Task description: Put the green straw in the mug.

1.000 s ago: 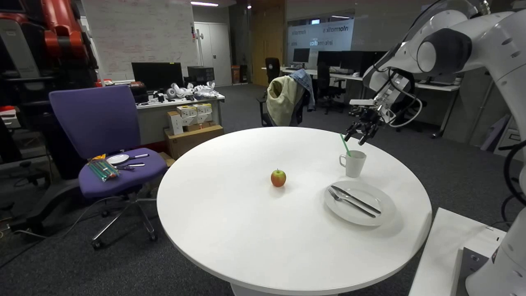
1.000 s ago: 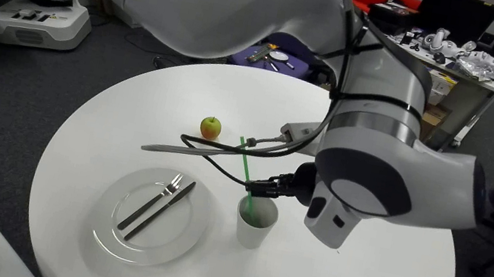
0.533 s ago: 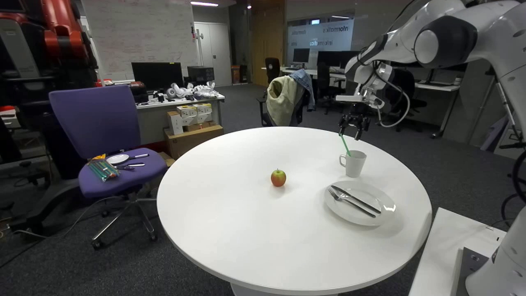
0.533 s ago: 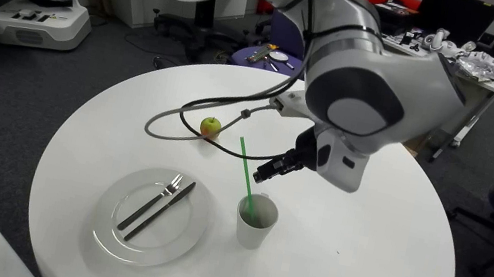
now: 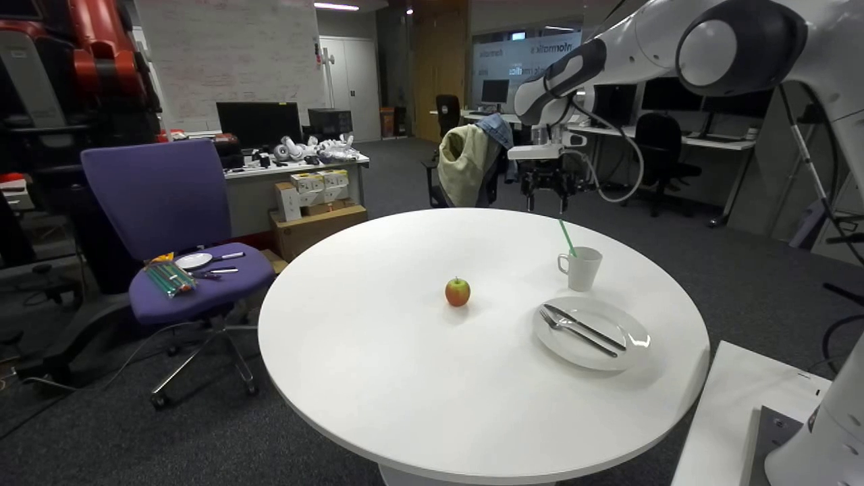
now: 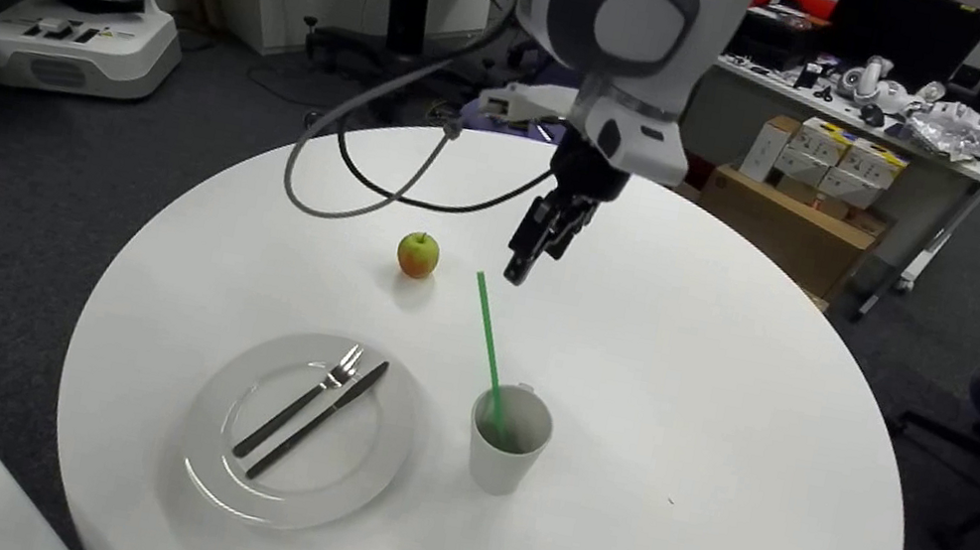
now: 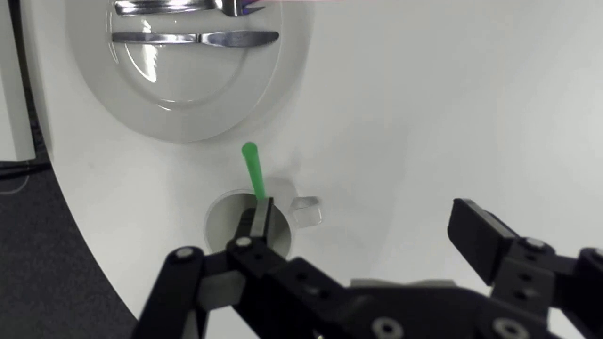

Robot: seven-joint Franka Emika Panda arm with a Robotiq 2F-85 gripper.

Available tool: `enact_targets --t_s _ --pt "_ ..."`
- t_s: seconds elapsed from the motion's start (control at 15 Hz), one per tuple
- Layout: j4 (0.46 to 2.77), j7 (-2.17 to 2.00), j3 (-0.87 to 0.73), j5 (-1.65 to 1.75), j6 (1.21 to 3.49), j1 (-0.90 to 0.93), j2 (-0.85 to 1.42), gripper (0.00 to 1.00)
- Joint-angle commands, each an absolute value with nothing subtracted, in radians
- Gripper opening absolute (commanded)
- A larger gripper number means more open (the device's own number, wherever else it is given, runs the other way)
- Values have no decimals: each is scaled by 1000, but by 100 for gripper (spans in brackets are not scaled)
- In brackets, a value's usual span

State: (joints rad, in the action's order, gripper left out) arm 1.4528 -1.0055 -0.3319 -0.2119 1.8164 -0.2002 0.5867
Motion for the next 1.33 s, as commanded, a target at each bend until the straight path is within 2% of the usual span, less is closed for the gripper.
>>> enact_targets --t_s 0.0,0.33,0.6,1.0,1.2,1.27 --pt "1508 -966 -286 -81 1833 -135 481 100" --pt "1602 -864 -209 14 1900 -69 385 100" --pt "1721 -705 -169 14 2038 -69 316 100" --pt "1904 -354 -137 -127 2254 -114 249 100" --pt "1954 -139 -109 -269 2272 -154 239 100" --pt "1947 -76 -98 -318 2215 -168 243 100"
